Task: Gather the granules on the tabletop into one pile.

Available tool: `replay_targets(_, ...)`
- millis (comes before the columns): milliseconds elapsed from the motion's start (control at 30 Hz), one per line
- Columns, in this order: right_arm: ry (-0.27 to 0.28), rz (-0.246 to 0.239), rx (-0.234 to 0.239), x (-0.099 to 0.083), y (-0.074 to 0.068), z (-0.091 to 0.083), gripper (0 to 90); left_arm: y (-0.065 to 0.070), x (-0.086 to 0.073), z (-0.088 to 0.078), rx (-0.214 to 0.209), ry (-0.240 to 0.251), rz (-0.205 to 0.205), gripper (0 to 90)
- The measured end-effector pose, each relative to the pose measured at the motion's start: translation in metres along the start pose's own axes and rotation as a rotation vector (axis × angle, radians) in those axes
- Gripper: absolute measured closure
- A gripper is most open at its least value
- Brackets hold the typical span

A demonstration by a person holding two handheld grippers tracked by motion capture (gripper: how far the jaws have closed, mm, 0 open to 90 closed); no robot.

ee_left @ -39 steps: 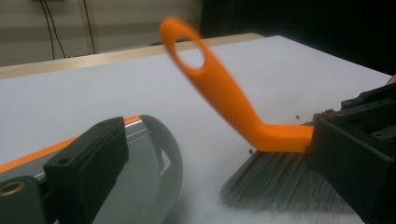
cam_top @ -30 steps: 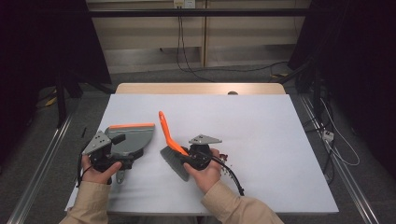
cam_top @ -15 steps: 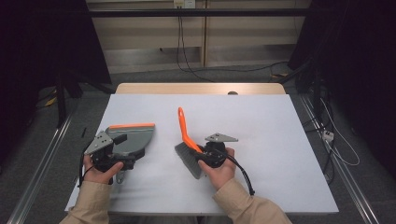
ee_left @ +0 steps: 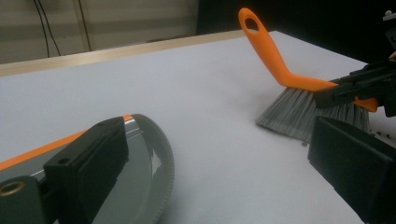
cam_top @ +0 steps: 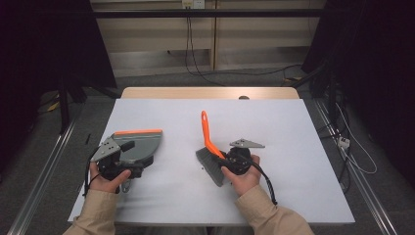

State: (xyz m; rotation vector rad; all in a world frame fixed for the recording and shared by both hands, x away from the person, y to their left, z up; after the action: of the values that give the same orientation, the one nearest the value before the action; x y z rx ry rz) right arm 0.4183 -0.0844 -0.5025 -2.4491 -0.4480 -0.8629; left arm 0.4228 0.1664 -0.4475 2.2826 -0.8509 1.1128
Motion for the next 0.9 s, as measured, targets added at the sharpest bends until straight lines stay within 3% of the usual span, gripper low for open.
replay_targets(233,0.008,0.012,-0.012,0.000,0.014,-0.009,69.9,0.000,0.000,0.000,0.000,-0.001,-0.002,5.0)
replay_targets(433,0.045,0.025,0.022,0.008,0.014,-0.016,71.0,0.001,0.000,0.003,-0.004,-0.004,-0.001,5.0)
replay_targets(667,0.077,0.016,0.080,0.026,-0.006,-0.014,71.1,-0.001,0.000,0.002,0.002,-0.002,-0.005,5.0)
replay_targets(900,0.010,-0.012,0.144,0.017,-0.043,0.016,71.1,-0.003,0.000,0.000,0.004,0.004,-0.012,5.0)
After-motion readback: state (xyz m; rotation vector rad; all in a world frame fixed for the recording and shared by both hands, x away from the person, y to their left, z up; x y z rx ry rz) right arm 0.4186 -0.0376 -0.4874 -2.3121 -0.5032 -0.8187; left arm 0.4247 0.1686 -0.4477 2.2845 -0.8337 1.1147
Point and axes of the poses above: each handheld gripper's, and its own axes: z roughly forward along the jaws, x roughly out of its top, y roughly to its right, the point moved 10 cm from there along z, roughly forward along the jaws, and after that the axes turned 13 degrees about -y, right-handed, at the moved point
